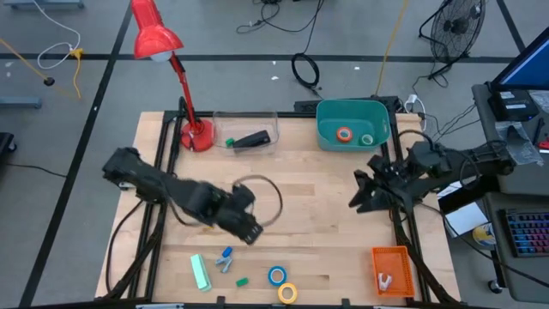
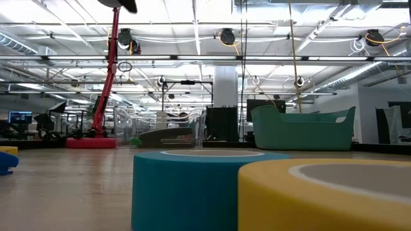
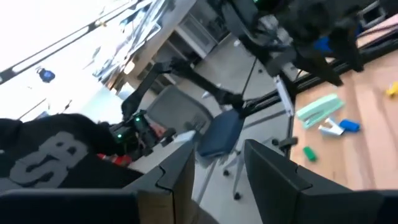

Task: Pick and place Stapler, Stapler remover, tape
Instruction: Adjust the orange bin

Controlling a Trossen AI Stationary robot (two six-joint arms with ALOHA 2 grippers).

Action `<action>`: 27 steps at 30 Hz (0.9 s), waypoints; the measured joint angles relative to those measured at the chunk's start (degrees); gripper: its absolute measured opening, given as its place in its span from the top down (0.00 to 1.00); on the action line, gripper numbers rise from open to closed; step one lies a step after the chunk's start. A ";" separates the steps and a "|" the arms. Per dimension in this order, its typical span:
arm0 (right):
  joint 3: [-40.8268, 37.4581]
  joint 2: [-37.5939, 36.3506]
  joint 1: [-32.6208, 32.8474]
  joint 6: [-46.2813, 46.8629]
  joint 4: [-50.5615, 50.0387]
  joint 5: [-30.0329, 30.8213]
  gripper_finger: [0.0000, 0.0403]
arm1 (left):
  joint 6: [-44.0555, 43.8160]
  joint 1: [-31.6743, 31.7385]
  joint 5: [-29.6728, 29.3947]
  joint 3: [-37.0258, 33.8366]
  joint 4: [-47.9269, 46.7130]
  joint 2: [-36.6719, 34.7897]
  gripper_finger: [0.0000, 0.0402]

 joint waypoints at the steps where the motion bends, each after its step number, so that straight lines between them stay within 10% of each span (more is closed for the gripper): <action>1: 0.00 0.00 1.26 0.10 -0.31 0.85 0.67 | -1.58 -0.56 0.04 0.00 0.95 1.40 0.54; 16: 0.00 2.63 20.26 20.20 -46.42 15.52 0.78 | -5.43 -3.58 -3.26 0.00 16.34 6.72 0.54; 27: 0.00 13.13 38.68 36.32 -44.53 11.05 0.98 | -4.66 -3.15 -3.86 0.07 16.19 6.50 0.54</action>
